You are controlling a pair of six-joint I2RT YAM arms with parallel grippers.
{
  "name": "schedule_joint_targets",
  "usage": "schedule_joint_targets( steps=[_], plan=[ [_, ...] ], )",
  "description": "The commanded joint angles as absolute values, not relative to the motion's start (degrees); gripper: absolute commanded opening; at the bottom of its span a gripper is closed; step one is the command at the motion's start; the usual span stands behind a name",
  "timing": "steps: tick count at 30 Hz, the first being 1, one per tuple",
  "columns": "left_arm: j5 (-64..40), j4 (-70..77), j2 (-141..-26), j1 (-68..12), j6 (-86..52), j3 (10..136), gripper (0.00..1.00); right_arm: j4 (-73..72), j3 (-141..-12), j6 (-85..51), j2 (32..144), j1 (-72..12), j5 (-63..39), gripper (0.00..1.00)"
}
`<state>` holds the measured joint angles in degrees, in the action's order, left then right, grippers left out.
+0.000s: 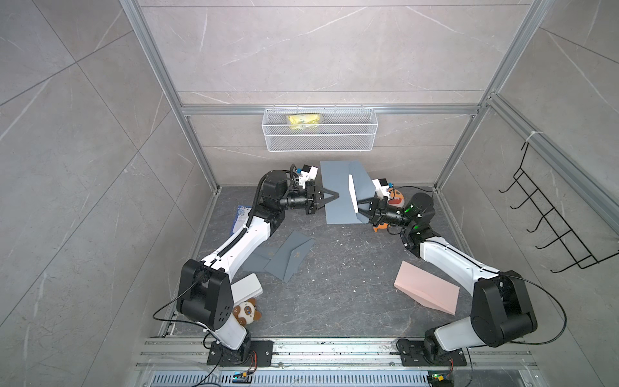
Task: Take the letter paper out of the envelope
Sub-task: Pick up the envelope from the envelope.
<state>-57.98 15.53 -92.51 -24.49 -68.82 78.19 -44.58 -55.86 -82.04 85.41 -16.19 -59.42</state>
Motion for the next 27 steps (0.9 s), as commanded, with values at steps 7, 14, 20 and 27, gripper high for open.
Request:
schedule_joint_targets(
  steps=[7,14,20,27],
  plan=[
    [-57.9,12.8,-92.4,-23.9,-65.2,80.9,0.33,-42.6,-57.3,-80.9,85.9,-16.6,-59.4,0.00],
    [-40.9,-19.3,-89.8,-22.9,-51.1,89.6,0.73,6.4,-65.4,-44.1,75.3,-15.6,-34.8,0.00],
    [-32.6,-27.4,-89.6,-24.7,-53.6,95.6,0.72,5.8,-64.8,-31.7,70.5,-15.9,-17.9,0.00],
    [-30.5,-31.4,-94.2,-30.9,-52.5,106.6,0.72,5.6,-67.8,-21.5,70.4,-19.4,-7.8,0.00]
  ],
)
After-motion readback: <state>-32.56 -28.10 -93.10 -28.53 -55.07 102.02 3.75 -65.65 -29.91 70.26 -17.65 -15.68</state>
